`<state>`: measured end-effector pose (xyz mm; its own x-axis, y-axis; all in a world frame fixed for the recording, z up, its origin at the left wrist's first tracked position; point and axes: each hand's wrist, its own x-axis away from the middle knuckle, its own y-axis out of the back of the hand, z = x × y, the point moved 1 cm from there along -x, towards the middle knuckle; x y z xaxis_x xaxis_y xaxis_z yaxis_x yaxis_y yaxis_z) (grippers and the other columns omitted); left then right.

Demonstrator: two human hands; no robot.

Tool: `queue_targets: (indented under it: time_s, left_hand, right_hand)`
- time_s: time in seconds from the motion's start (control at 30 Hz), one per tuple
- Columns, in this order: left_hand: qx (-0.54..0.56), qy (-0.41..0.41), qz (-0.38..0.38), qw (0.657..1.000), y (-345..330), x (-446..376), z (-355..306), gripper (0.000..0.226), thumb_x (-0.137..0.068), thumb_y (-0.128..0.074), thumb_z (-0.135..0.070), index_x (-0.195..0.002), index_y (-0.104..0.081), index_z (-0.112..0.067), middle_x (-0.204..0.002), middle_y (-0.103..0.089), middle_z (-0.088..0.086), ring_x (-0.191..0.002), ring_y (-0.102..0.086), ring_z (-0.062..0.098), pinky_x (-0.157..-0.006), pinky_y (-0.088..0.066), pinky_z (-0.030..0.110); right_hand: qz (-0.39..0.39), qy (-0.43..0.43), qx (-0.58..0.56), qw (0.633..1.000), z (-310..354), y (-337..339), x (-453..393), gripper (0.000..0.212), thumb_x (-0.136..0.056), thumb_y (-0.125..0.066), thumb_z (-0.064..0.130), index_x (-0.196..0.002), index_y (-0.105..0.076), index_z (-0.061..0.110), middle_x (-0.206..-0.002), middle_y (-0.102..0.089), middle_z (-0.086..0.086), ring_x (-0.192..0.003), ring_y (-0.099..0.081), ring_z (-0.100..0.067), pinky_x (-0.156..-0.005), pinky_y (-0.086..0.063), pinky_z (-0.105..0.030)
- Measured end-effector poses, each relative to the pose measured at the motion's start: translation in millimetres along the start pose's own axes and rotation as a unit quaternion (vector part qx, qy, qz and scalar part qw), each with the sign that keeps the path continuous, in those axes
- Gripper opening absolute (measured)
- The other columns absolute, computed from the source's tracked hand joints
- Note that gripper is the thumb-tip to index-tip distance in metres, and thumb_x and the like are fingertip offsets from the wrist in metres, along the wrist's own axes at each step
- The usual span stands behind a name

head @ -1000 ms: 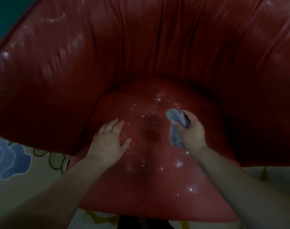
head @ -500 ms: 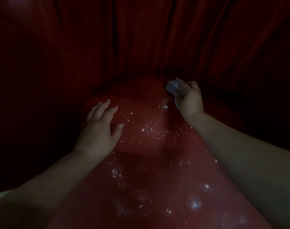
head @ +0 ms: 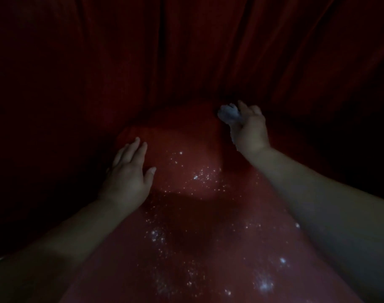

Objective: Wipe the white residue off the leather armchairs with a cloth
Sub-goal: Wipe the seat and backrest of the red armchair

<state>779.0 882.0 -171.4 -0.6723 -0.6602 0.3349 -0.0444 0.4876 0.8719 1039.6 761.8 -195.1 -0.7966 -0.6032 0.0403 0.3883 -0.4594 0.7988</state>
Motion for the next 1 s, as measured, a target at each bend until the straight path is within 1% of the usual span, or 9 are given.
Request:
queue_targets:
  time_s: [0.23,0.4,0.47,0.57,0.63,0.73,0.83,0.9,1.0]
  left_hand:
    - [-0.006,0.002,-0.002,1.0,-1.4,4.0,5.6,0.061,-0.097,-0.043,-0.035,-0.152,-0.021,-0.026,-0.162,-0.004,-0.008,-0.147,-0.001,0.014,-0.115,-0.018,0.043]
    - [-0.011,0.013,0.063,0.998,6.2,-7.6,18.8,0.066,-0.095,-0.051,-0.038,-0.151,-0.016,-0.039,-0.162,0.007,-0.006,-0.147,0.003,0.019,-0.117,-0.008,0.035]
    - [-0.028,-0.001,0.081,0.996,7.4,-11.7,24.6,0.07,-0.094,-0.054,-0.04,-0.151,-0.013,-0.042,-0.161,0.007,-0.007,-0.147,0.002,0.019,-0.117,-0.008,0.032]
    - [-0.023,-0.012,0.078,0.997,10.4,-11.9,27.2,0.071,-0.092,-0.057,-0.04,-0.149,-0.016,-0.044,-0.162,0.003,-0.008,-0.147,-0.001,0.018,-0.116,-0.009,0.031]
    - [-0.017,-0.013,0.077,0.997,12.7,-10.1,27.0,0.07,-0.092,-0.058,-0.038,-0.149,-0.018,-0.044,-0.161,0.002,-0.009,-0.147,-0.002,0.017,-0.115,-0.008,0.029]
    - [-0.008,-0.014,0.08,0.997,15.4,-5.9,23.8,0.07,-0.093,-0.057,-0.036,-0.15,-0.017,-0.042,-0.161,0.004,-0.009,-0.147,0.001,0.015,-0.112,-0.003,0.025]
    - [-0.002,-0.014,0.08,0.997,14.9,-3.0,20.6,0.07,-0.093,-0.055,-0.04,-0.151,-0.016,-0.04,-0.161,0.005,-0.01,-0.147,0.005,0.014,-0.116,-0.004,0.03]
    - [0.005,-0.016,0.074,0.997,12.0,-1.5,21.0,0.069,-0.094,-0.054,-0.039,-0.151,-0.016,-0.04,-0.161,0.006,-0.01,-0.147,0.006,0.014,-0.118,-0.006,0.032]
    - [-0.003,-0.035,0.059,0.998,6.8,2.1,24.7,0.068,-0.095,-0.051,-0.039,-0.152,-0.013,-0.04,-0.161,0.008,-0.01,-0.147,0.008,0.014,-0.117,-0.005,0.031]
  right_hand:
    - [0.121,0.151,-0.093,0.977,30.3,-20.9,96.3,0.052,-0.083,-0.054,-0.012,-0.13,-0.057,0.009,-0.109,-0.052,-0.007,-0.102,-0.051,-0.025,-0.093,-0.045,-0.034]
    - [-0.009,0.095,-0.097,0.991,49.5,-25.2,12.6,0.046,-0.086,-0.053,-0.007,-0.129,-0.058,0.009,-0.108,-0.048,-0.01,-0.102,-0.054,-0.033,-0.088,-0.045,-0.032]
    - [0.052,0.101,-0.037,0.993,59.6,-44.1,-6.6,0.043,-0.09,-0.053,0.005,-0.13,-0.057,0.019,-0.115,-0.049,-0.011,-0.109,-0.051,-0.031,-0.093,-0.04,-0.026]
    - [0.131,0.16,-0.025,0.978,66.6,-60.9,23.1,0.043,-0.091,-0.055,0.008,-0.132,-0.057,0.024,-0.112,-0.05,-0.013,-0.108,-0.05,-0.031,-0.095,-0.044,-0.044]
    - [0.171,0.214,-0.038,0.961,63.0,-53.0,64.3,0.039,-0.092,-0.055,0.009,-0.129,-0.06,0.023,-0.108,-0.052,-0.009,-0.103,-0.051,-0.029,-0.089,-0.045,-0.046]
    - [0.216,0.259,-0.038,0.941,52.0,-34.8,108.2,0.037,-0.09,-0.051,0.011,-0.123,-0.064,0.023,-0.104,-0.053,-0.001,-0.096,-0.05,-0.02,-0.085,-0.041,-0.023]
    - [0.167,0.197,-0.055,0.964,59.5,-28.9,84.1,0.024,-0.088,-0.052,-0.003,-0.104,-0.064,0.009,-0.1,-0.055,-0.013,-0.087,-0.054,-0.015,-0.074,-0.036,-0.004]
    - [0.044,0.155,-0.083,0.984,71.3,-27.7,44.3,0.019,-0.089,-0.054,-0.003,-0.099,-0.063,0.01,-0.096,-0.052,-0.013,-0.09,-0.056,-0.017,-0.068,-0.043,-0.012]
    - [0.063,0.16,-0.011,0.985,78.7,-42.7,19.2,0.04,-0.09,-0.05,0.004,-0.125,-0.061,0.019,-0.106,-0.044,-0.01,-0.101,-0.048,-0.028,-0.085,-0.039,-0.027]
